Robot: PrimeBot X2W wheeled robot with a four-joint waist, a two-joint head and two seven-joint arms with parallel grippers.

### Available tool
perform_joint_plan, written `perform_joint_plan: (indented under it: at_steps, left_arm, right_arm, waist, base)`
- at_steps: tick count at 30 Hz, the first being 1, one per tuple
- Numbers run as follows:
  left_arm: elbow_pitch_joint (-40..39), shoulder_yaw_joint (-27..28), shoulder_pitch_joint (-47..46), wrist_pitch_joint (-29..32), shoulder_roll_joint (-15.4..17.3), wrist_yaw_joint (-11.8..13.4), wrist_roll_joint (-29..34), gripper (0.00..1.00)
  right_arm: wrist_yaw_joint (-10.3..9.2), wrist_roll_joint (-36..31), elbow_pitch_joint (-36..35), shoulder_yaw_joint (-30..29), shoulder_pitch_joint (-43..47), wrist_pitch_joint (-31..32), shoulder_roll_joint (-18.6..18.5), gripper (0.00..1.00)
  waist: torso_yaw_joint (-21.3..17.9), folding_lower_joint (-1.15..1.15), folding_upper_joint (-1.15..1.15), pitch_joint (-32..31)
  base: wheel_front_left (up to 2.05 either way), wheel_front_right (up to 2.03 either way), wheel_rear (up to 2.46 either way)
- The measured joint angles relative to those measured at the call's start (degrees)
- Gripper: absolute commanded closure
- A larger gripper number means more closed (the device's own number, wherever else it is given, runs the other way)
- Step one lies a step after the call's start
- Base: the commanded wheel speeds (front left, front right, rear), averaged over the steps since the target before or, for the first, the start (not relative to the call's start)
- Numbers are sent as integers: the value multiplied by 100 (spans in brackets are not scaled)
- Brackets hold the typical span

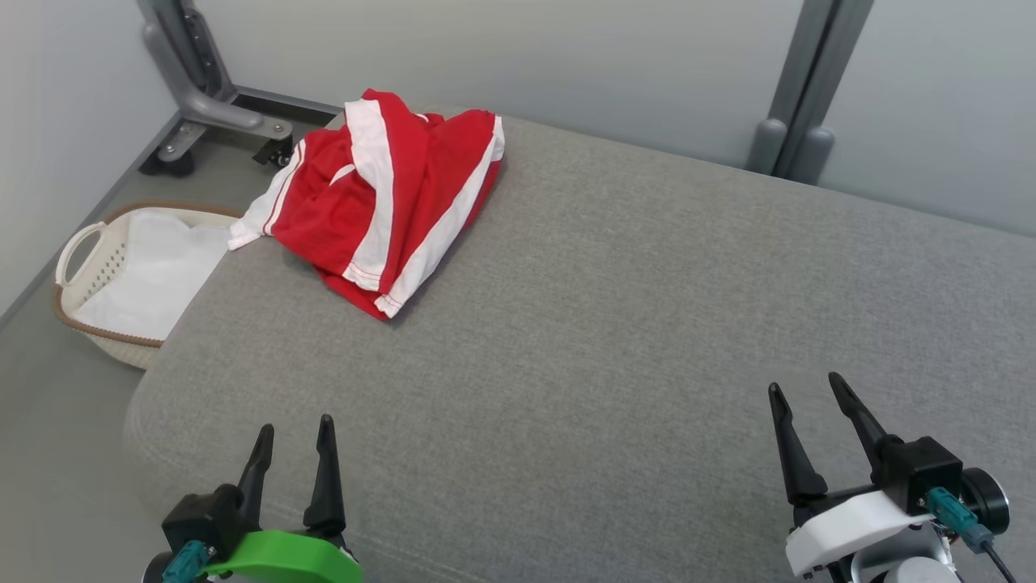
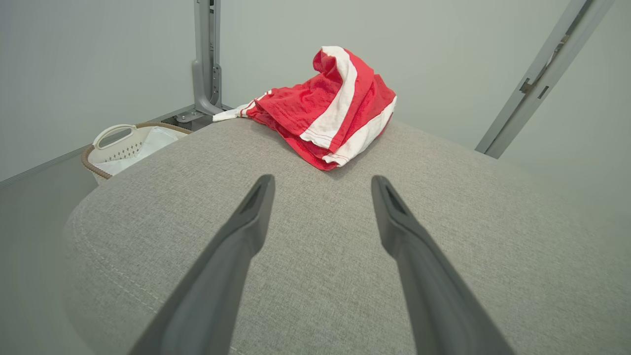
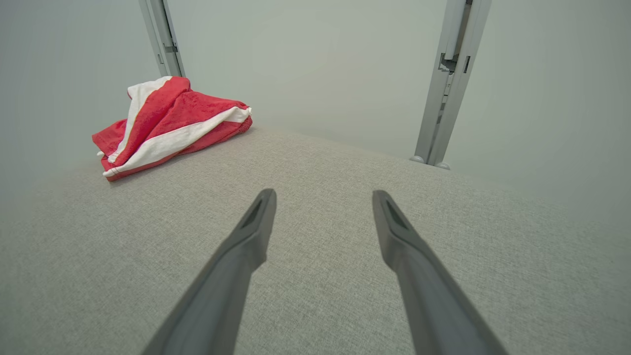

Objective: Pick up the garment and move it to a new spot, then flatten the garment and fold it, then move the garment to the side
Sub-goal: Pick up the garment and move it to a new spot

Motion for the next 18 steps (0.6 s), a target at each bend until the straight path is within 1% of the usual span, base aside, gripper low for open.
perform_joint_plan:
  at_steps: [3, 6, 14, 18]
  left_arm:
    - [-3, 27, 4, 0, 0, 0, 2, 0]
    - [-3, 62, 7, 0, 0, -1, 2, 0]
    - [-75, 129, 18, -1, 0, 0, -15, 0]
    - [-163, 166, 12, -1, 0, 71, 35, 0]
  right_arm:
    - [0, 2, 10, 16, -3, 0, 0, 0]
    - [0, 4, 23, 43, -14, 0, 0, 0]
    - [0, 12, 3, 68, -23, 0, 0, 0]
    - [0, -18, -18, 76, -72, 0, 1, 0]
  waist:
    - [125, 0, 0, 3]
    - [160, 0, 0, 3]
    - [57, 0, 0, 52]
    - [-15, 0, 0, 124]
  base:
    - [0, 0, 0]
    - [0, 0, 0]
    - [0, 0, 0]
    - [0, 0, 0]
